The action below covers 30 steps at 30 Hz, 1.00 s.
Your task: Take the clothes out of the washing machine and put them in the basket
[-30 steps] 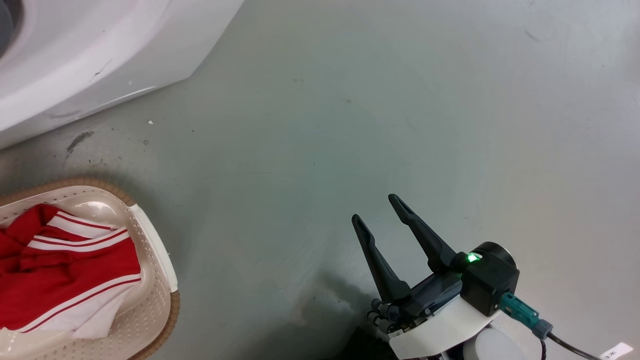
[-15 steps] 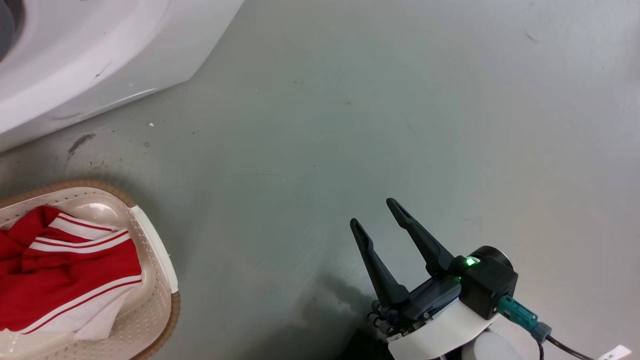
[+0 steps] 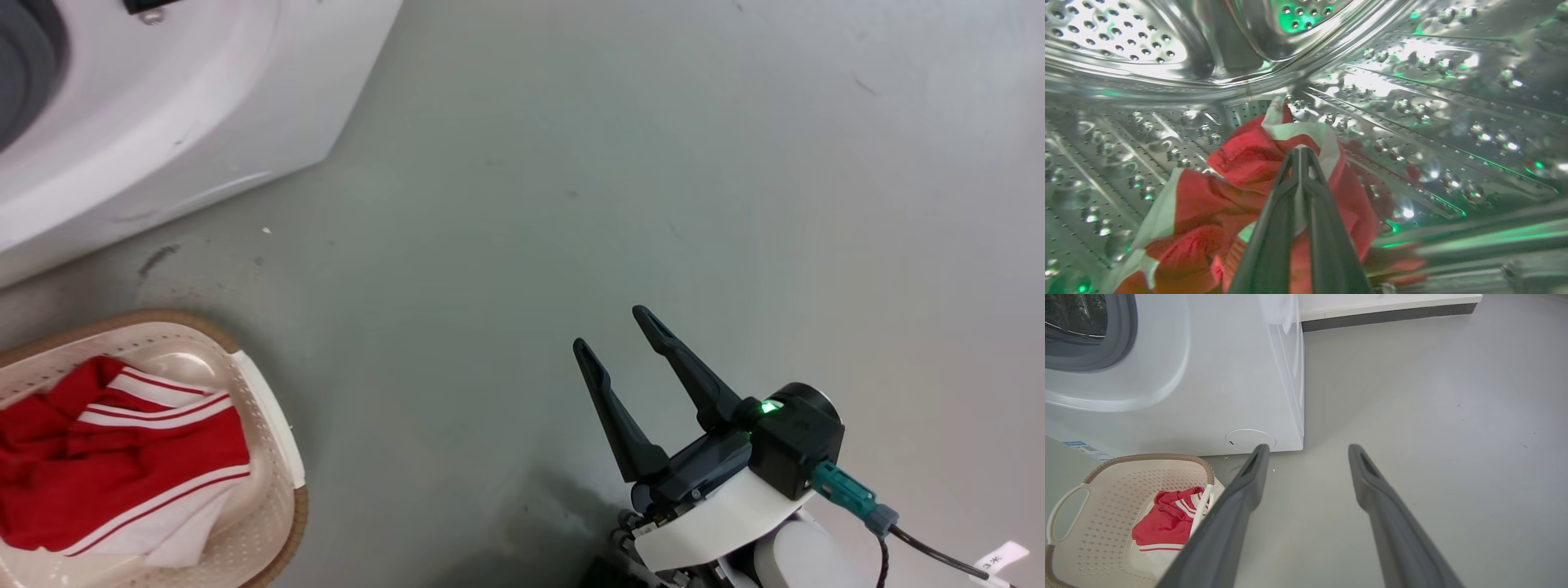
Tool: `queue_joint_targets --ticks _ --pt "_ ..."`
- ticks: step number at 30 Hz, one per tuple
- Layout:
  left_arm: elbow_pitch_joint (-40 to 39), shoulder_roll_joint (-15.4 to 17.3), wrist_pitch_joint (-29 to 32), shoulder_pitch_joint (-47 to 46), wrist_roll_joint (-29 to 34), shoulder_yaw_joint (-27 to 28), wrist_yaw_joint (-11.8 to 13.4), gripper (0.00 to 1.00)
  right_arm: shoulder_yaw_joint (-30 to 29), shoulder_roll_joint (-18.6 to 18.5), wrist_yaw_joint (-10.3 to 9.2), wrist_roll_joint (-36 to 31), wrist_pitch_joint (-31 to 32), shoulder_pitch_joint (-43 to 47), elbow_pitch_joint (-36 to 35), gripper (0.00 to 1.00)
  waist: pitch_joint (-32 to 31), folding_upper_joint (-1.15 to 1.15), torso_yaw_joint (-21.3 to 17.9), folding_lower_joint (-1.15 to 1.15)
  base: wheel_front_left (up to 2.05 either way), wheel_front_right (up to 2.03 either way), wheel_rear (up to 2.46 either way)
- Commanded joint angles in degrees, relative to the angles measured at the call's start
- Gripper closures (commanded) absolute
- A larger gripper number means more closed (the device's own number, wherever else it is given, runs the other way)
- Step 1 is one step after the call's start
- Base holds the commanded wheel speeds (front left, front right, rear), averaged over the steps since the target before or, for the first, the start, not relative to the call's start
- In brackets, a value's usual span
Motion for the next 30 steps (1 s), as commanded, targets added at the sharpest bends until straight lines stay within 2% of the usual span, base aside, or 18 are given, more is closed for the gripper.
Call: queue_joint_targets --ticks 1,11,19,24,30 --pt "0.2 -0.6 -2.8 2.8 -0.4 0.4 0.4 1.0 -0.5 0.1 -0.05 -0.6 -0.1 -1.1 0.4 0.0 -2.2 0.0 1.5 0.0 0.0 0.0 0.0" --pt "3.8 -5.9 -19.2 15.6 -2.3 1.5 0.6 1.0 -2.8 0.1 -0.05 -2.2 0.2 -0.7 2.8 0.0 -9.7 0.0 5.3 0.0 0.0 0.0 0.0" --pt "6.6 -10.4 -31.2 24.1 -4.1 2.4 -0.7 1.0 -4.6 0.1 -0.04 -3.5 1.5 1.0 3.8 0.0 -17.4 0.0 8.4 0.0 0.0 0.0 0.0" --pt "6.6 -13.1 -35.2 28.6 -3.5 1.9 -0.5 1.0 -5.7 0.1 -0.05 -4.5 3.0 2.5 4.0 0.0 -22.8 0.0 11.0 0.0 0.0 0.0 0.0" --pt "3.8 -15.7 -36.7 33.5 -2.2 2.2 0.3 1.0 -6.4 0.1 -0.04 -5.2 5.0 4.4 3.5 0.0 -28.7 0.0 14.2 0.0 0.0 0.0 0.0"
